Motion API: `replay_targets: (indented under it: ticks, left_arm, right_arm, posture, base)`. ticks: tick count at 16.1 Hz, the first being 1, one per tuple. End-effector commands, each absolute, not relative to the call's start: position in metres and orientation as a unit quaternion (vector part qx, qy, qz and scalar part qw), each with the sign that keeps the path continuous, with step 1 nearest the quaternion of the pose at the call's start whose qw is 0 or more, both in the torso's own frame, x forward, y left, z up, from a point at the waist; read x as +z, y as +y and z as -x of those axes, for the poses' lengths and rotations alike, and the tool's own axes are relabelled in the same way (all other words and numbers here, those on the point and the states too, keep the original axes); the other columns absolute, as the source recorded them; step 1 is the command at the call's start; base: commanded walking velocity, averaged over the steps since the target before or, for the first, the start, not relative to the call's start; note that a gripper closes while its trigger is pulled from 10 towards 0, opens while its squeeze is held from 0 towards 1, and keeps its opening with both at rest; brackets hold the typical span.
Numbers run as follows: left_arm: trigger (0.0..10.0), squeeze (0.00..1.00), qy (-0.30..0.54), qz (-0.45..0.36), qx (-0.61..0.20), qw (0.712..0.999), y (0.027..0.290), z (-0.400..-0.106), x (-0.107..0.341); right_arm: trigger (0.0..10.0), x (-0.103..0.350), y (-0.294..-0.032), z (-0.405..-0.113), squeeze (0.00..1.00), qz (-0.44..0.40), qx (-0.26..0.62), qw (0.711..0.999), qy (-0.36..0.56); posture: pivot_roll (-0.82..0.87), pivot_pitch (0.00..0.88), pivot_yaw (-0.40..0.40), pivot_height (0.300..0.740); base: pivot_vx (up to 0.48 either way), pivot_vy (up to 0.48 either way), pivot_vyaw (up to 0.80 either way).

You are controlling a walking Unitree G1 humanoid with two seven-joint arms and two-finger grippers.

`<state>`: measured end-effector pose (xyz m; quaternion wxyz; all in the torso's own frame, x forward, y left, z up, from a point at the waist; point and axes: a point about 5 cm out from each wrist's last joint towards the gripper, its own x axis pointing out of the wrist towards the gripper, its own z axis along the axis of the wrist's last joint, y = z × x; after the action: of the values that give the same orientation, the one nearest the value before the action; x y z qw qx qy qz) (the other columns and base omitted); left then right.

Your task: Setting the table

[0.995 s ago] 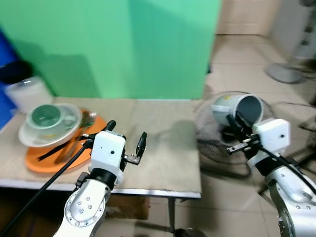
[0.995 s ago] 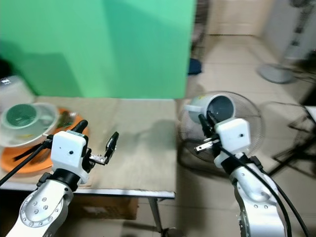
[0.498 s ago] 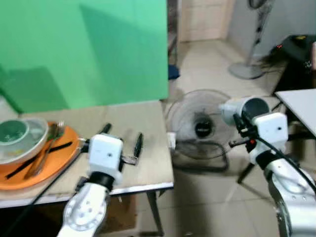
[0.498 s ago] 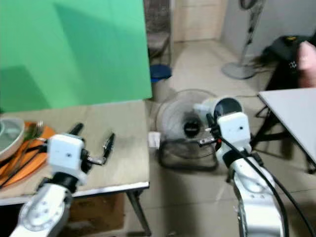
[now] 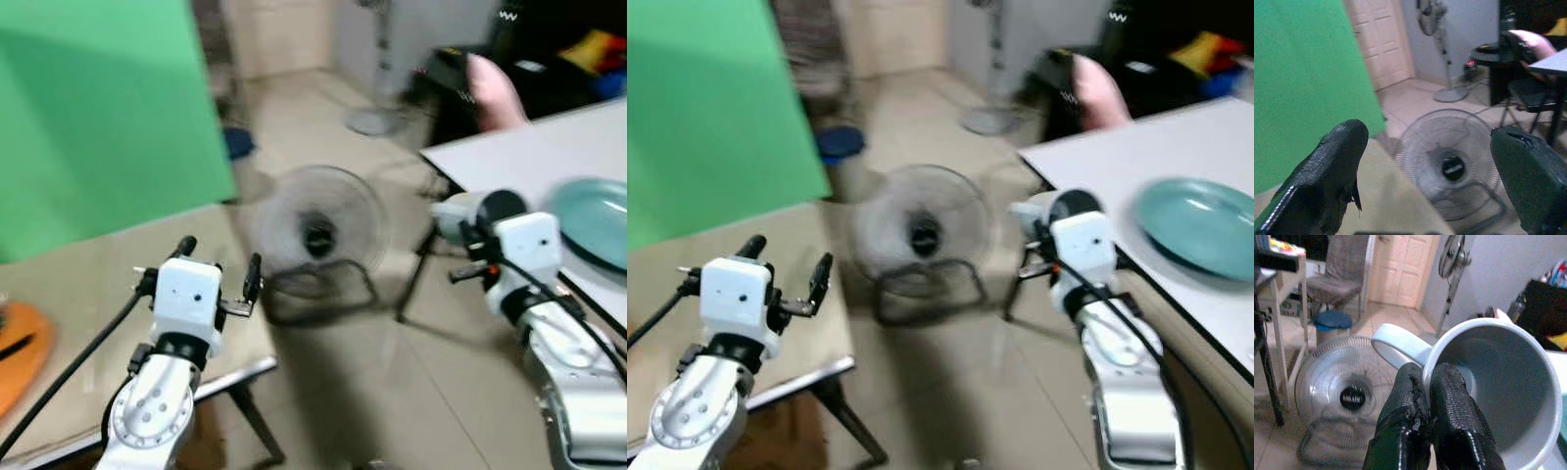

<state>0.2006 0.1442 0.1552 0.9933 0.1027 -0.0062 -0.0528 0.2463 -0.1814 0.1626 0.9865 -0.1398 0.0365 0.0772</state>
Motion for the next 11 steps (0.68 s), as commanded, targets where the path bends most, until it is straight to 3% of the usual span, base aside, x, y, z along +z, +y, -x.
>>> replay_targets:
  ticks: [1, 5, 11]
  left_arm:
    - [10.0, 0.0, -0.008, -0.105, -0.054, 0.993, 0.1463, -0.2018, 0.1559]
    - [10.0, 0.0, -0.015, -0.101, -0.063, 0.993, 0.147, -0.2044, 0.1587]
    - [10.0, 0.0, -0.016, -0.102, -0.07, 0.992, 0.1478, -0.2059, 0.1595]
  right_arm:
    - [10.0, 0.169, -0.1795, -0.2472, 0.0, 0.143, 0.075, 0.987, 0.027]
    - [10.0, 0.1689, -0.1782, -0.2479, 0.0, 0.149, 0.074, 0.986, 0.03]
    - [10.0, 0.1684, -0.1787, -0.2489, 0.0, 0.151, 0.069, 0.985, 0.036]
  posture:
    - [-0.09, 0.0, 0.046, 0.74]
    - [-0.09, 0.0, 0.05, 0.74]
    - [-0.09, 0.0, 0.049, 0.74]
  base:
    - [0.0, 0.0, -0.8]
    - [0.0, 0.0, -0.8]
    - [0.267, 0.0, -0.8]
